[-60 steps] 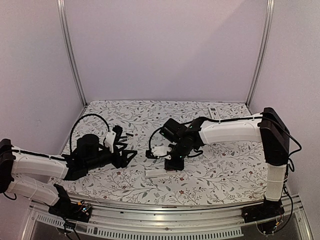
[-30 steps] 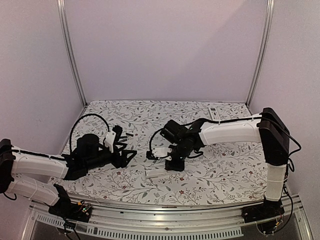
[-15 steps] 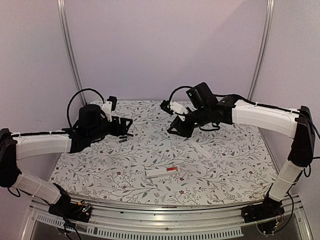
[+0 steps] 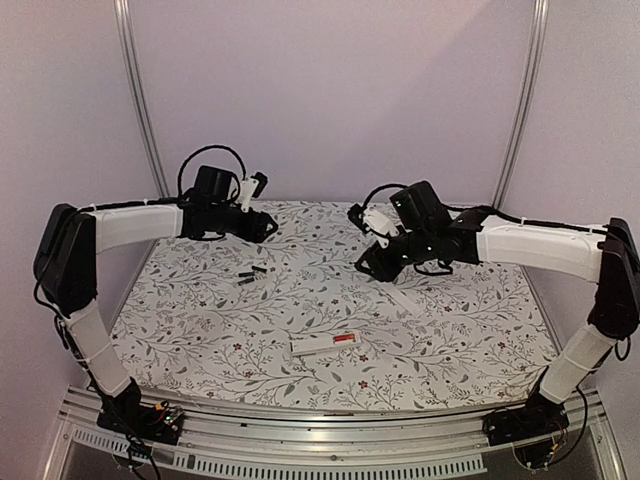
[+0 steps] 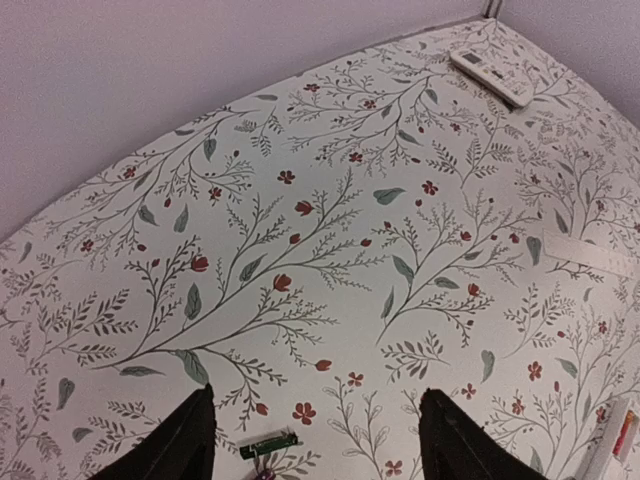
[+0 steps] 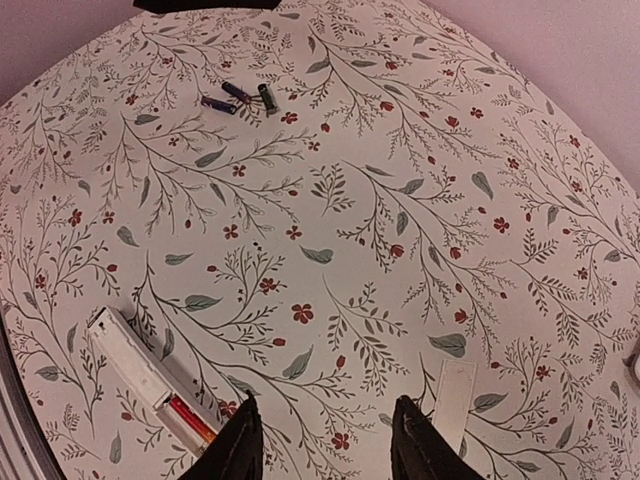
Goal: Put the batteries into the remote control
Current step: Pick up the battery from the center of the board.
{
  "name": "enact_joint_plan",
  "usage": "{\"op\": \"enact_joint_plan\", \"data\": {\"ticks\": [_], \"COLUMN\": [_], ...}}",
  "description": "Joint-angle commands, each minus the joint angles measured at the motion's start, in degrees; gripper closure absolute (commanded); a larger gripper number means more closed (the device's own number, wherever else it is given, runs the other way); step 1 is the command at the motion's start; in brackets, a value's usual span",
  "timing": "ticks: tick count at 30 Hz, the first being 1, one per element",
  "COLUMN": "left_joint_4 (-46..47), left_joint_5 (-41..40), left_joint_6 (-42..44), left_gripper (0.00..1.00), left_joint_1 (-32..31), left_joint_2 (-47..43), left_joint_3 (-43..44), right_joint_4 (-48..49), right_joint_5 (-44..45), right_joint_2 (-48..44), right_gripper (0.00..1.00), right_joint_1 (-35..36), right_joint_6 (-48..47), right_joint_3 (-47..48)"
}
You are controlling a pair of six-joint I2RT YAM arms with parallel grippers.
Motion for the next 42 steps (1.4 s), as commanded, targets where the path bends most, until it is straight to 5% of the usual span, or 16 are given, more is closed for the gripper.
{"op": "enact_joint_plan", "data": {"ticks": [1,5,10,14,27,42], "left_joint_4": [-7.3,-6.3,-26.2,-32.7,-37.0,-33.4], "left_joint_5": [9.9,9.1,7.7,6.2,9.0,10.1], "left_joint_6": [30.5,48.8,56.4,60.3,65.2,61.7], "left_gripper": [0.31,0.30,0.33,0.35,0.36,0.54], "left_joint_1": [-1.1,0.7,2.6,3.7,5.2,5.8], "left_joint_2": [1.5,4.6,16.3,22.4,28.1,29.8], "left_joint_3": [3.0,3.4,19.6,25.3,28.1,27.9], "right_joint_4": [2.4,2.7,3.7,4.0,3.8,4.0], "right_joint_5": [-0.3,-0.9,-1.7,-2.5,-2.6,-3.3], "right_joint_2": [-4.0,-5.9,-9.2,-11.1,-10.7,-9.5], "right_gripper": [0.56,0.54,0.52,0.52,0.52,0.52], "right_joint_1": [0.2,0.2,0.2,0.2,0.2,0.2], "right_joint_6": [0.4,0.0,-0.3,-0.8,-1.3,-1.1], "right_joint_3": [-2.5,-3.6,-6.6,-8.1,-9.2,-8.6]}}
